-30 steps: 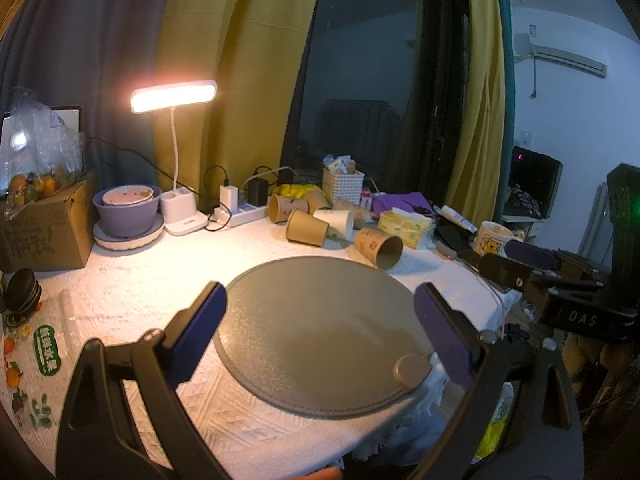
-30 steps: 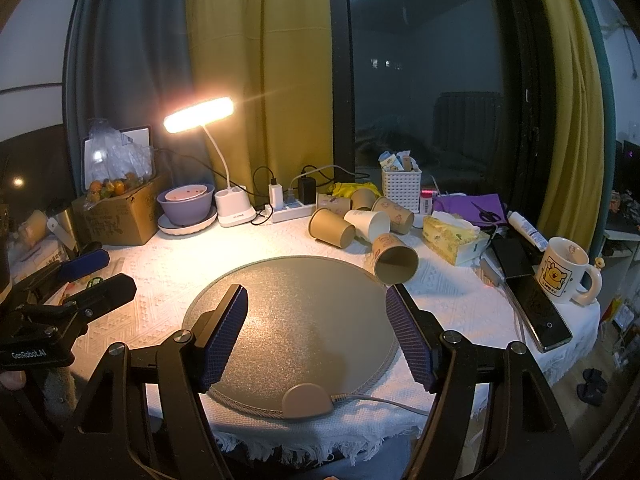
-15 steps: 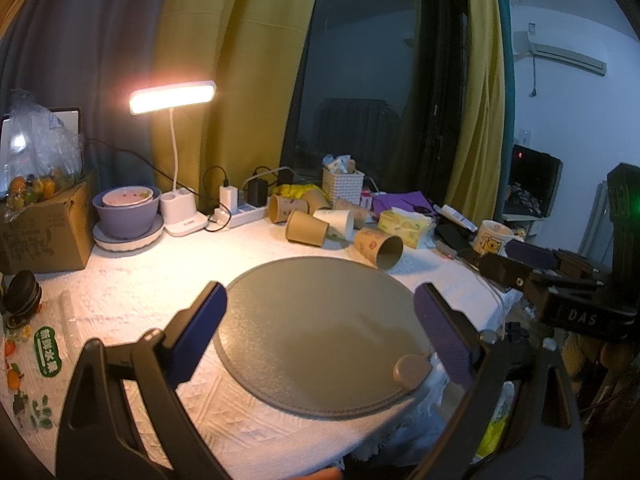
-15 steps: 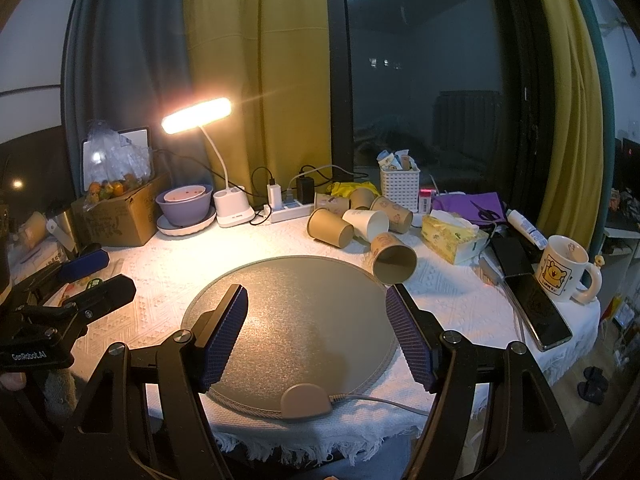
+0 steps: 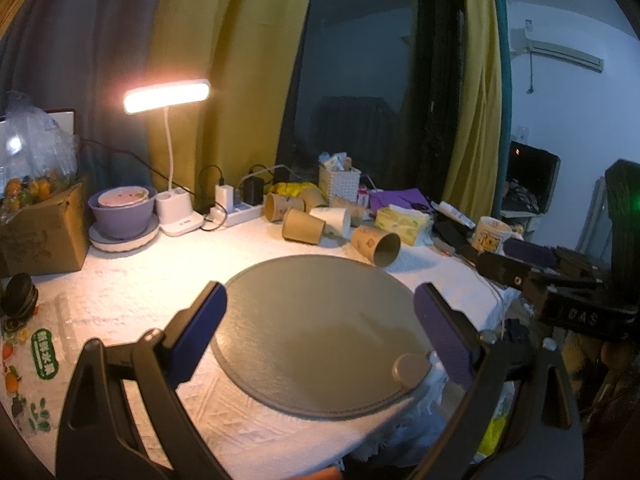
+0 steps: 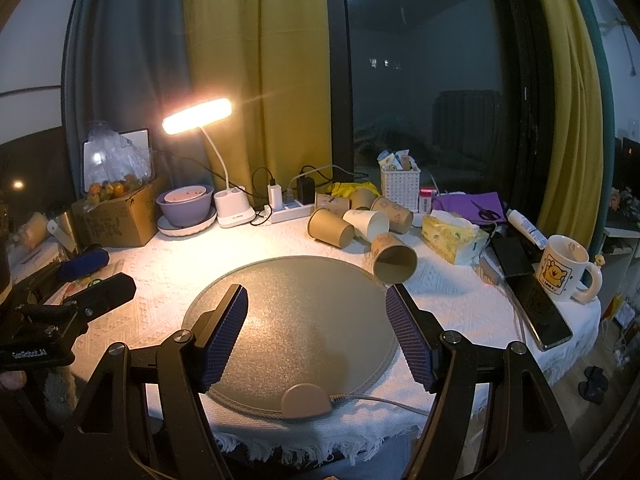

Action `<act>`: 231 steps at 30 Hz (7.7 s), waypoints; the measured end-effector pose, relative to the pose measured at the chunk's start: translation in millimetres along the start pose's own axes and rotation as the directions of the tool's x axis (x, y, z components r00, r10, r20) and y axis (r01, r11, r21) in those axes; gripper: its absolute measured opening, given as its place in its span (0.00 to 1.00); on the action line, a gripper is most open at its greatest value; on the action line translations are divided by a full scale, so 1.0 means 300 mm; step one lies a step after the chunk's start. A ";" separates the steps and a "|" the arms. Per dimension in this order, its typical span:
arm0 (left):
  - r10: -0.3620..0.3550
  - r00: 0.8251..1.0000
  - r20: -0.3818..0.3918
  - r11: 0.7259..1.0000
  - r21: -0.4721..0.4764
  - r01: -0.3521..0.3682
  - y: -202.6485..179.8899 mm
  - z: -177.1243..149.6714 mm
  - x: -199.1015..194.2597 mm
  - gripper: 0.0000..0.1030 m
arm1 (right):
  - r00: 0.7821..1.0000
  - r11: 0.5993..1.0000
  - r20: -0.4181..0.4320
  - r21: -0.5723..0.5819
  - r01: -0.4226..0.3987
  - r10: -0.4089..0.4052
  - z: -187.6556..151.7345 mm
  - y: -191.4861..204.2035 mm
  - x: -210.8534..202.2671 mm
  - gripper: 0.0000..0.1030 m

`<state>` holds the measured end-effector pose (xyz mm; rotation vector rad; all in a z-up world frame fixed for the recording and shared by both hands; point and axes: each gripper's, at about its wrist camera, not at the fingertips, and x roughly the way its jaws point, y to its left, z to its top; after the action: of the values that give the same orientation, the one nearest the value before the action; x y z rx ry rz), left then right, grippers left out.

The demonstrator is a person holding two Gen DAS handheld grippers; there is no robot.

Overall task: Flip cup upright
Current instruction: 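Move the right tool toward the tipped-over printed paper cup, then close the right gripper around the printed cup's body, then lift the cup with the right gripper and rotate it rim-up, then lower the upright cup onto the grey mat with the right gripper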

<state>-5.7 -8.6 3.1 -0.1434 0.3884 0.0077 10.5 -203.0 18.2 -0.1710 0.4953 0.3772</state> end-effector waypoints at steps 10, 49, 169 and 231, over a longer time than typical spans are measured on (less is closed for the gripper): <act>-0.024 0.994 -0.107 1.000 -0.013 0.022 -0.008 -0.012 0.161 0.93 | 0.997 0.999 -0.074 0.026 0.032 -0.030 -0.016 -0.075 0.103 0.72; -0.084 0.927 -0.365 0.995 -0.082 0.058 -0.292 0.235 0.995 0.93 | 0.980 0.995 -0.194 0.096 -0.016 0.035 0.069 -0.664 0.658 0.54; -0.202 0.749 -0.631 0.829 0.296 0.473 0.036 -0.098 0.552 0.81 | 0.879 0.974 -0.424 0.035 -0.223 0.217 -0.132 -0.055 0.477 0.54; -0.132 0.913 -0.387 0.990 -0.096 0.102 0.404 -0.032 0.469 0.81 | 0.855 0.928 -0.446 -0.123 -0.352 0.266 0.084 0.162 0.741 0.67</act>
<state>116.7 107.4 -75.6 -0.2432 0.7823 -0.1272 183.1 -83.0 -72.8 -0.3762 0.9226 0.7178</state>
